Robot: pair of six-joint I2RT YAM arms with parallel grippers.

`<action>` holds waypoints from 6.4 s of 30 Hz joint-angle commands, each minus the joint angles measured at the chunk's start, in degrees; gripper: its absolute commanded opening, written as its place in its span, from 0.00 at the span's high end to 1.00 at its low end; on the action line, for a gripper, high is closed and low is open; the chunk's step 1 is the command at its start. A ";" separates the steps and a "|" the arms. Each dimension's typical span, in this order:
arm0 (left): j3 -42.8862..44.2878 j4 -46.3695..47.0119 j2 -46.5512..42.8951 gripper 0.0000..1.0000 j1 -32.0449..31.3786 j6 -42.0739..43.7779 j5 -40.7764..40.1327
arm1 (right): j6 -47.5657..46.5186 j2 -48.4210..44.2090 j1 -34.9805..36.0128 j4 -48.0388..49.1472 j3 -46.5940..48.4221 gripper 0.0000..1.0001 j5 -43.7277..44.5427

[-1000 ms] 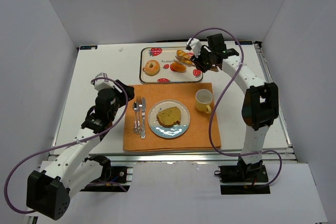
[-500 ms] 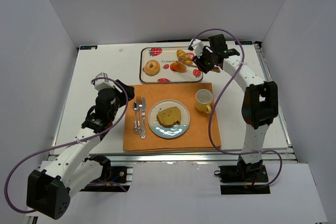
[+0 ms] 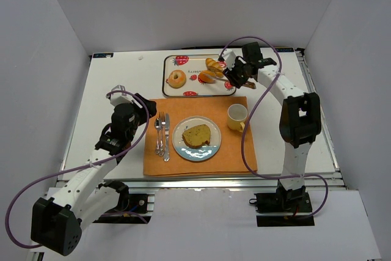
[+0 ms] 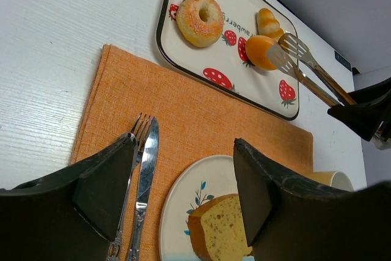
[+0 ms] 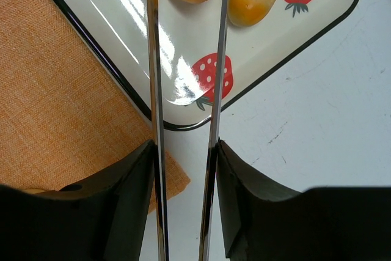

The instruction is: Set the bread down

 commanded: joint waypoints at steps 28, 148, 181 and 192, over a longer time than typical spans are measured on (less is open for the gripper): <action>-0.21 0.53 -1.41 0.24 0.36 -0.56 0.32 | 3.38 -4.07 -2.16 2.92 -2.00 0.51 -2.65; -0.03 0.79 -1.67 0.24 0.36 -0.91 0.06 | -0.04 -7.75 -5.15 -4.73 -1.38 1.00 -10.12; -2.32 0.97 -4.75 0.24 0.36 -2.76 0.23 | -17.80 -50.02 3.99 -26.09 -44.27 1.00 -24.80; -2.49 1.49 -4.40 0.24 0.36 -2.85 0.76 | -16.30 -51.35 4.08 -23.72 -48.93 0.94 -20.23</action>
